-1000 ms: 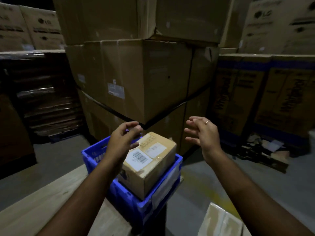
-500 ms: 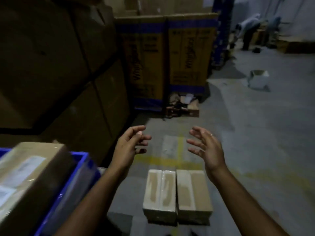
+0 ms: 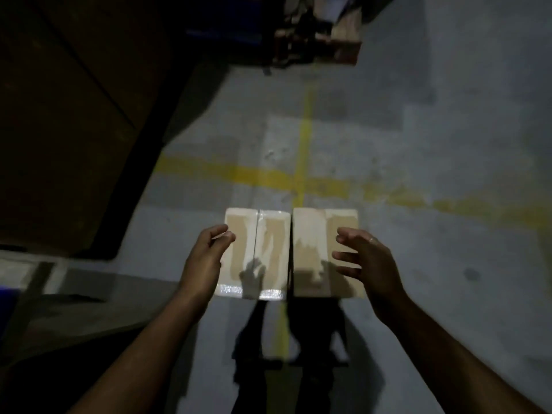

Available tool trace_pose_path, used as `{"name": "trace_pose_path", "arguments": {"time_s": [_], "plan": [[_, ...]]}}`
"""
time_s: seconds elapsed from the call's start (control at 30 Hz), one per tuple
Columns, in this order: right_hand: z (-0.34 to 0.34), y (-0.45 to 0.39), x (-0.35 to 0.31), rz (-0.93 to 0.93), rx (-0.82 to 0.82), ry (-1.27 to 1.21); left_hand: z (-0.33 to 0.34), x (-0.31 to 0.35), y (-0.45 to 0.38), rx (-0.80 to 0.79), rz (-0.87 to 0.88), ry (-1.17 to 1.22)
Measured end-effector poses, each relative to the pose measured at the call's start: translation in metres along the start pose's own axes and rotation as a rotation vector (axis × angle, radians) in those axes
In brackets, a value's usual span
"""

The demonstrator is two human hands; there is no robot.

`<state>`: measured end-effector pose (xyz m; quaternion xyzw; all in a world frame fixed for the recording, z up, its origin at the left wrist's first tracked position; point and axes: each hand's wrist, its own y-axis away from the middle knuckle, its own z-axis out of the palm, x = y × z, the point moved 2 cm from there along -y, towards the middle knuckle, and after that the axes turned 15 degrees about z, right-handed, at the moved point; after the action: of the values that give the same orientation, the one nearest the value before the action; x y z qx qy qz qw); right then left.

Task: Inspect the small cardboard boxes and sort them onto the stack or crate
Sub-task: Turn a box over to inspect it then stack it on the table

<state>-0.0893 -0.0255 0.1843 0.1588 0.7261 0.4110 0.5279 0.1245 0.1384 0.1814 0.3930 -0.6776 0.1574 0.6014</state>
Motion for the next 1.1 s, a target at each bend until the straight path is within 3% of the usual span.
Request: {"name": "trace_pose_path", "arguments": {"time_s": [0.2, 0.33, 0.43, 0.57, 0.7, 0.9, 1.0, 1.1], "plan": [[0.052, -0.159, 0.105, 0.184, 0.030, 0.164, 0.020, -0.197, -0.097, 0.010, -0.142, -0.155], [0.091, -0.219, 0.157, 0.263, 0.016, 0.287, 0.026, -0.279, -0.127, 0.007, -0.198, -0.251], [0.117, -0.240, 0.185, 0.218, 0.006, 0.541, 0.025, -0.312, -0.133, 0.011, -0.255, -0.303], [0.142, -0.243, 0.200, 0.164, 0.043, 0.593, 0.022, -0.331, -0.139, 0.025, -0.296, -0.277], [0.147, -0.261, 0.214, 0.256, 0.086, 0.531, 0.016, -0.334, -0.146, 0.015, -0.351, -0.219], [0.145, -0.238, 0.181, 0.369, 0.063, 0.180, -0.001, -0.311, -0.153, 0.113, -0.370, -0.110], [0.133, -0.223, 0.152, 0.334, 0.018, 0.059, -0.001, -0.271, -0.140, 0.109, -0.349, -0.058], [0.118, -0.199, 0.109, 0.211, 0.026, 0.205, 0.004, -0.208, -0.125, 0.150, -0.302, 0.020]]}}
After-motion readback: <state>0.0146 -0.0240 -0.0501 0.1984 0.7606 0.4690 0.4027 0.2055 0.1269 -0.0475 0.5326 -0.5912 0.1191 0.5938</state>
